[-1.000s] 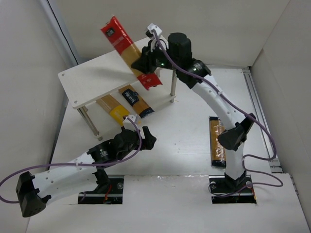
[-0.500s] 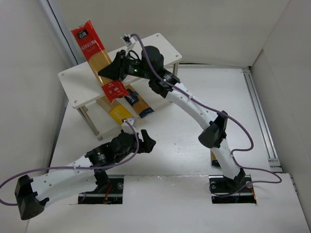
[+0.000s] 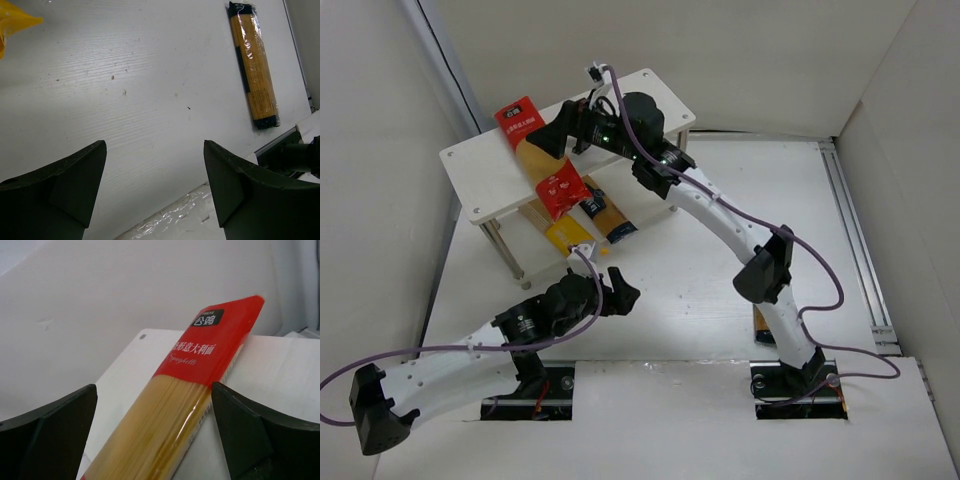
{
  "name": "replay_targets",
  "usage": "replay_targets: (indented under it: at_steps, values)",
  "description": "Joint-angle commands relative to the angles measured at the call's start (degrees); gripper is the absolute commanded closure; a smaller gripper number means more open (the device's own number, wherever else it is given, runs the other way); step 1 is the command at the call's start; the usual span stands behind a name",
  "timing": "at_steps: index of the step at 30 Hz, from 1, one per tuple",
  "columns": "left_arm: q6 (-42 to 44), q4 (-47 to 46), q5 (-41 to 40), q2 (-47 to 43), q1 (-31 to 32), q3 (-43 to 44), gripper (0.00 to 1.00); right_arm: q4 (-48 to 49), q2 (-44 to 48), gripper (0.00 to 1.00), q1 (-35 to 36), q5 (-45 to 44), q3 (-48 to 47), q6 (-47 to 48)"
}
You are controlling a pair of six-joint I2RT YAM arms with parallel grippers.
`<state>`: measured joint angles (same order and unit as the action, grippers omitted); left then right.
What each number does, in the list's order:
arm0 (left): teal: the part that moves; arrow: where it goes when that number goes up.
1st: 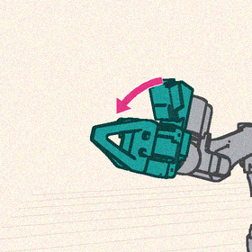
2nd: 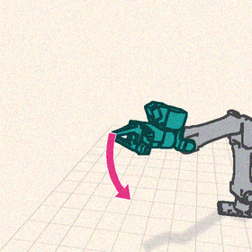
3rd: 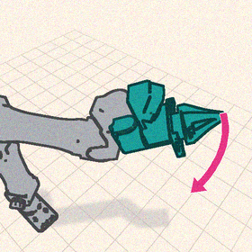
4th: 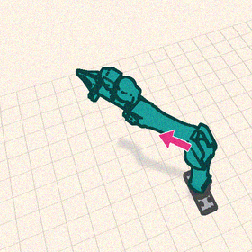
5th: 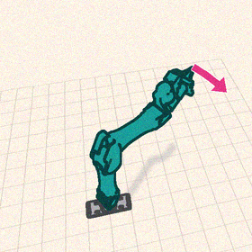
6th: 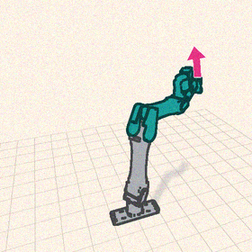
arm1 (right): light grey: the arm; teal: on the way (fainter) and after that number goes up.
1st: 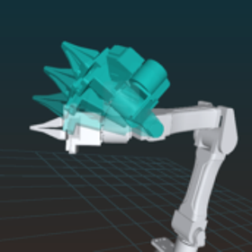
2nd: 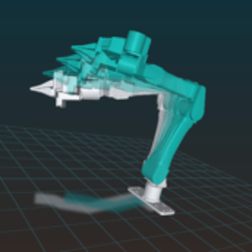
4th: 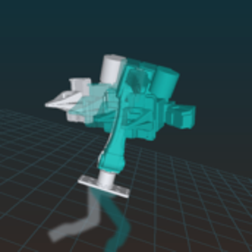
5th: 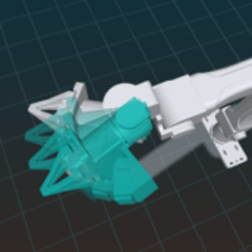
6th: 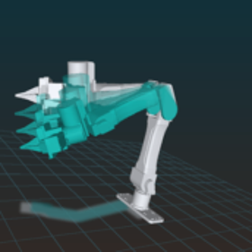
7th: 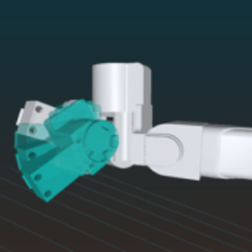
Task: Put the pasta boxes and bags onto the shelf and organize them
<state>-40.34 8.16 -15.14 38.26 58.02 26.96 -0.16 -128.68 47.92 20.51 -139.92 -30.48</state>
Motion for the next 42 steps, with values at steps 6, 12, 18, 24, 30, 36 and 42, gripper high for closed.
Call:
replay_targets:
  at_steps: [6, 12, 18, 24, 30, 36, 42]
  values:
    - [-1.24, 0.45, 0.11, -1.61, -0.01, 0.64, 0.25, -8.79, 10.28, 0.0, -2.31, -17.13, 0.61, 9.82]
    - [-0.1, 0.45, 0.11, -1.61, -0.01, 1.77, 0.25, -16.01, 21.52, 0.0, -4.67, -30.17, 7.01, 21.06]
    - [1.75, -0.96, 0.11, 1.8, -0.01, 2.39, 0.22, -16.89, 45.21, 0.0, -13.45, -41.95, 36.73, 24.33]
    - [4.74, -3.58, 2.82, 6.03, -0.01, 5.47, 0.19, -26.98, 63.54, 0.0, -29.96, -40.83, 63.33, 20.9]
    - [6.67, -7.28, 3.89, 10.78, 0.52, 7.75, 0.0, -32.08, 68.57, 0.0, -37.19, -33.96, 84.35, 19.67]
    - [7.38, -7.98, 5.02, 14.03, 0.52, 9.16, 0.0, -32.18, 60.75, 0.0, -42.64, -31.24, 90.78, 19.05]
    - [8.43, -8.6, 5.03, 16.66, 0.52, 9.69, 0.0, -30.51, 53.29, 0.0, -42.65, -23.6, 93.24, 24.05]
